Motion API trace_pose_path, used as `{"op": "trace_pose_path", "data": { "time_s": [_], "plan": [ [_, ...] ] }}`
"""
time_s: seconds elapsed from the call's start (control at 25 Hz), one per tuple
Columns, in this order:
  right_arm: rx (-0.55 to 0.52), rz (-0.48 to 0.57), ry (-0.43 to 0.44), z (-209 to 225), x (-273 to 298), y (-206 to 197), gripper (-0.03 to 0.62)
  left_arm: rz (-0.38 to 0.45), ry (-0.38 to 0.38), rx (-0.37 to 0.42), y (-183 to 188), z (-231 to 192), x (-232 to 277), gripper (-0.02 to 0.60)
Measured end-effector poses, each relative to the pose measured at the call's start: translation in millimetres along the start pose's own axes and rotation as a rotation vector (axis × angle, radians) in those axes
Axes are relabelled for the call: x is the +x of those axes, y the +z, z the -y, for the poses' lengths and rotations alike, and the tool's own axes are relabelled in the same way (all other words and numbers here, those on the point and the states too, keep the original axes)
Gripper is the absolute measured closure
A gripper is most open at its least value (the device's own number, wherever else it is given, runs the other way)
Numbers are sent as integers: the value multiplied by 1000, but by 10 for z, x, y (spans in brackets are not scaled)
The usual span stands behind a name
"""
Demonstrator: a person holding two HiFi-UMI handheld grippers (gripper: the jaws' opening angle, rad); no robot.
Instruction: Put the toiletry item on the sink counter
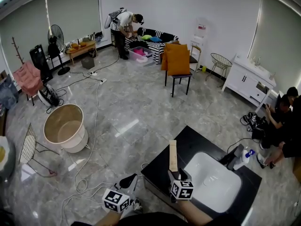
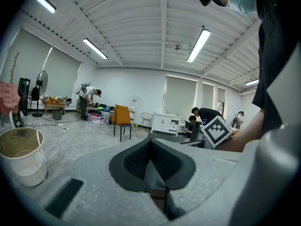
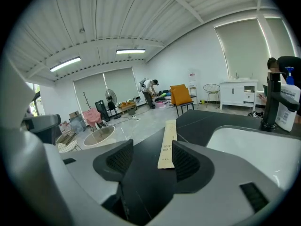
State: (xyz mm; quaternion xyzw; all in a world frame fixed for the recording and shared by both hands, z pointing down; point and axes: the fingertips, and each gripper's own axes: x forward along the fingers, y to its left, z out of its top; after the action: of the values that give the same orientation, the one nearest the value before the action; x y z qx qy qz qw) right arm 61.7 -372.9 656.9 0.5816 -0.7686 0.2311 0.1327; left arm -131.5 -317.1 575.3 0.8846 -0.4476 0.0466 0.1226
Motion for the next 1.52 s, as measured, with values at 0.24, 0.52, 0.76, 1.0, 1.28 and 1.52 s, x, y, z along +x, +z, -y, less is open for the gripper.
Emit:
{"op": "trace_pose_path", "data": {
  "time_s": [0.24, 0.52, 0.76, 1.0, 1.28, 1.52],
  "plan": [
    [-7, 43, 63, -51, -288, 63, 388, 13, 11, -3, -54, 263, -63, 581],
    [-9, 83, 127, -122, -630, 114, 557, 3, 22, 18, -117, 597, -187, 581],
    [1, 107, 194, -178, -893, 115, 595, -5, 43, 30, -175, 804, -281, 581],
    [32, 130, 255, -189, -1172, 81, 597, 1, 25, 28, -233, 1069, -321, 581],
    [14, 105, 312, -221, -1463, -102, 597, 4, 25, 5, -374, 1298, -417, 581],
    [-9, 84, 324, -242, -1659, -256, 597, 0, 25, 0, -452, 1467, -524, 581]
  ]
}}
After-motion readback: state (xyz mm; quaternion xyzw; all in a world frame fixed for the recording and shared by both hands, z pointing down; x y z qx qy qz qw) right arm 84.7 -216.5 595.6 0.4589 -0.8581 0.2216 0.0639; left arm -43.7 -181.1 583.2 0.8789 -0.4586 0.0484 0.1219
